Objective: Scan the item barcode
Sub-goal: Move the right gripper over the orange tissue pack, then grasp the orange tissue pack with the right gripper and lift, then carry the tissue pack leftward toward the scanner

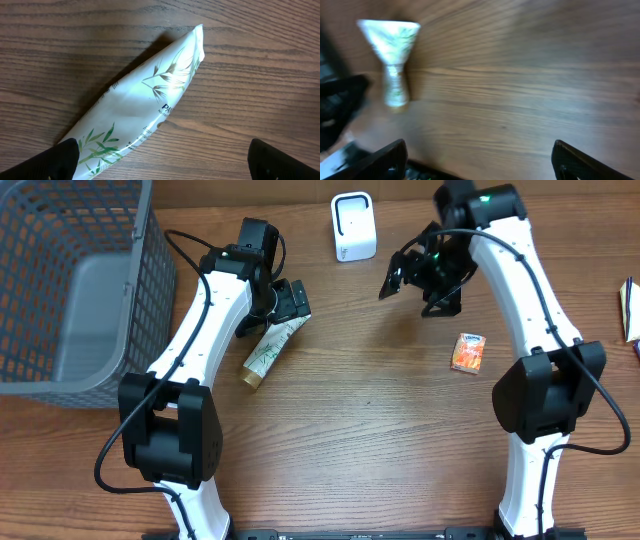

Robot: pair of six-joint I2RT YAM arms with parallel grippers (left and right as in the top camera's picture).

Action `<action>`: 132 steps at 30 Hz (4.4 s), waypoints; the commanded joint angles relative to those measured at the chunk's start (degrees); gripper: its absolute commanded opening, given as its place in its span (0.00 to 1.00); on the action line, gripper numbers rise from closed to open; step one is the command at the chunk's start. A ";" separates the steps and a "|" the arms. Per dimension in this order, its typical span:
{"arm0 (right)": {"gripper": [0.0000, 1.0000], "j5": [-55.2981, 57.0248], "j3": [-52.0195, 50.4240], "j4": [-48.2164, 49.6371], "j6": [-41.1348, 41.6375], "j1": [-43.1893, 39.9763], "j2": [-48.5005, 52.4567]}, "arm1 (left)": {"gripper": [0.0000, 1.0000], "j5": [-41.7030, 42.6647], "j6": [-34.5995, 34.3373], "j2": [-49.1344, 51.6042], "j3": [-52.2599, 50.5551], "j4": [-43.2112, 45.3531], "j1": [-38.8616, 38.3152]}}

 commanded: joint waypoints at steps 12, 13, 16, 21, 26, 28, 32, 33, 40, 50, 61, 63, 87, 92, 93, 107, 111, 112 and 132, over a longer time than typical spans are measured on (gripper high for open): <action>1.00 21.00 -9.05 -4.81 -4.61 -2.43 -22.60 | 1.00 -0.42 1.09 -0.15 1.01 0.07 -0.39; 1.00 23.06 -11.10 -4.79 -3.96 -2.91 -23.17 | 1.00 -0.42 1.07 -0.15 1.01 0.09 -0.37; 1.00 27.15 -17.42 -2.82 0.55 -5.64 -23.23 | 1.00 -0.42 1.09 -0.15 1.01 0.07 -0.37; 1.00 26.67 -31.93 10.25 0.28 -10.36 -23.19 | 1.00 -0.42 1.09 -0.15 1.01 0.07 -0.39; 0.79 13.66 -46.27 26.12 -4.28 -17.49 -23.19 | 1.00 -0.42 1.09 -0.15 1.01 0.09 -0.39; 0.71 3.45 -51.32 31.63 -8.17 -20.17 -23.19 | 1.00 -0.42 1.09 -0.15 1.01 0.07 -0.39; 0.65 -1.16 -58.23 39.28 -9.44 -21.44 -23.19 | 1.00 -0.42 1.07 -0.15 1.01 0.07 -0.37; 0.64 -1.14 -59.10 40.52 -9.44 -21.44 -23.19 | 1.00 -0.42 1.07 -0.15 1.01 0.07 -0.37; 0.50 2.64 -64.76 49.57 -8.09 -21.44 -23.19 | 1.00 -0.42 1.07 -0.15 1.01 0.07 -0.39; 0.50 6.40 -67.58 54.58 -0.90 -21.42 -23.10 | 1.00 -0.42 1.07 -0.15 1.01 0.09 -0.37; 0.57 6.38 -67.58 54.51 0.00 -21.42 -23.08 | 1.00 -0.42 1.07 -0.15 1.01 0.09 -0.39; 0.58 6.16 -67.58 54.47 0.79 -21.38 -23.08 | 1.00 -0.42 1.07 -0.15 1.01 0.09 -0.39; 0.04 -13.53 -67.12 54.42 -0.66 -21.84 -23.10 | 1.00 -0.42 1.07 -0.15 1.01 0.09 -0.39; 0.04 -22.29 -66.05 53.07 -3.45 -23.74 -23.10 | 1.00 -0.42 1.07 -0.15 1.01 0.07 -0.39; 0.04 -22.71 -66.05 52.68 -4.55 -24.00 -23.10 | 1.00 -0.42 1.07 -0.15 1.01 0.09 -0.39; 0.04 -56.94 -66.05 53.02 -18.05 -25.29 -23.10 | 1.00 -0.42 1.09 -0.15 1.01 0.09 -0.39; 0.04 -66.03 -66.49 52.78 -18.03 -23.93 -23.10 | 1.00 -0.42 1.09 -0.15 1.01 0.09 -0.39; 0.04 -67.04 -66.66 52.48 -17.77 -23.28 -23.10 | 1.00 -0.42 1.09 -0.15 1.01 0.07 -0.39; 0.04 -66.99 -66.84 92.59 7.89 -9.46 -23.10 | 1.00 -0.42 1.09 -0.15 1.01 0.07 -0.39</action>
